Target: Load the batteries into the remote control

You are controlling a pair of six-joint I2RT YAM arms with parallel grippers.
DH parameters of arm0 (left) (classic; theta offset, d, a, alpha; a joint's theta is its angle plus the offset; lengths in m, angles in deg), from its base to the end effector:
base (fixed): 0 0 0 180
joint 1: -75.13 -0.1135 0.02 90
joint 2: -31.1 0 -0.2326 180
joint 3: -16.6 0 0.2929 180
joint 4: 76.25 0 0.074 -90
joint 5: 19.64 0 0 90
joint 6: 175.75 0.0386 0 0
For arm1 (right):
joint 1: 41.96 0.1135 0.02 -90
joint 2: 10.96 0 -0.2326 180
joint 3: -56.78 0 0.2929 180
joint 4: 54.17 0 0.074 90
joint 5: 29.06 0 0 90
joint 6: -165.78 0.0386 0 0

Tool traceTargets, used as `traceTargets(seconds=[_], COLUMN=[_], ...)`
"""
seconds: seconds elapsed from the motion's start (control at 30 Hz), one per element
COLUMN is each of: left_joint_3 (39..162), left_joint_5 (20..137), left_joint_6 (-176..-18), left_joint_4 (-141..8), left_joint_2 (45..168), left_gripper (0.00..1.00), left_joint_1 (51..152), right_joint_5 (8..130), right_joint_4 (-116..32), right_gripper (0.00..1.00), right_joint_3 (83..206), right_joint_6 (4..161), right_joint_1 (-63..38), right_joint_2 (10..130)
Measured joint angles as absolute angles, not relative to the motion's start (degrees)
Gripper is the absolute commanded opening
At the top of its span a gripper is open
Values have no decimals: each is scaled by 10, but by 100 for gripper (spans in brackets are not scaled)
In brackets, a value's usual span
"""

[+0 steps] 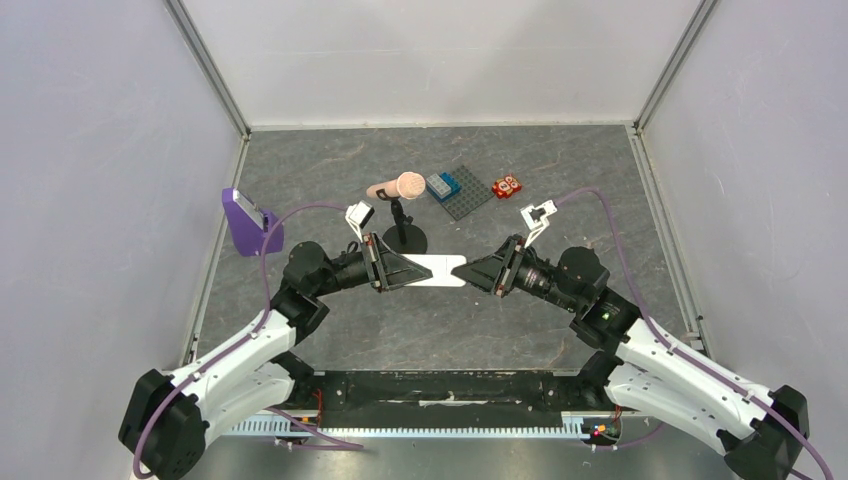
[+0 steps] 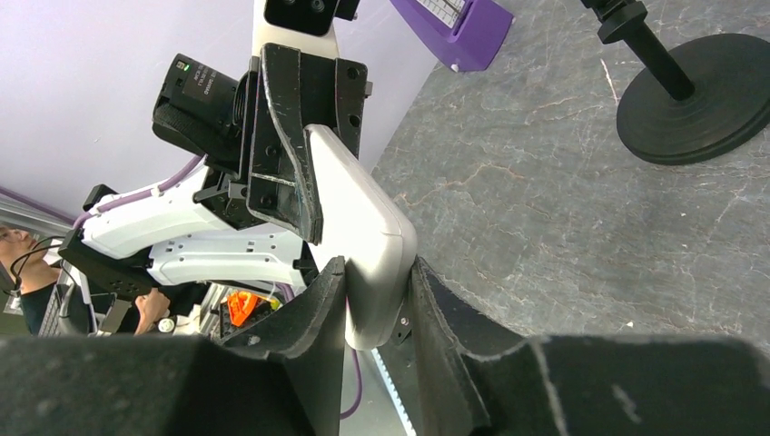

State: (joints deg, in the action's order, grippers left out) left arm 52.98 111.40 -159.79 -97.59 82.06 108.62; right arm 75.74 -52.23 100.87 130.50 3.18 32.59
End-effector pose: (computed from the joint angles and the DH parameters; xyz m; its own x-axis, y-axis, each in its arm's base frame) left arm 0.2023 -0.1642 0.2326 -0.8960 -0.2767 -0.3474 0.3583 0.0116 -0.9335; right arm 0.1733 0.1881 0.2738 -0.7165 0.3990 -0.5723 -0.4858 0.3035 0.8197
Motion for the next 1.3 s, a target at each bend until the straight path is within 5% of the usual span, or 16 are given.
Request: traceTargets(seconds=[0.5,1.17,1.3], left_joint_3=[529,509,509], left_joint_5=[1115,1086,1078], left_joint_6=[-1593,-1598,-1597], left_joint_4=[-972,-1074,-1082], left_joint_2=[829,878,877], left_gripper=[2,2,2], left_joint_1=[1083,1066,1066], right_joint_5=[763,737,728], right_joint_4=[-521,-738,-763], right_gripper=[22,27,42], right_joint_3=[1009,949,949], right_joint_6=[1310,1372,1374], right_joint_1=[27,25,30], right_joint_2=[345,432,443])
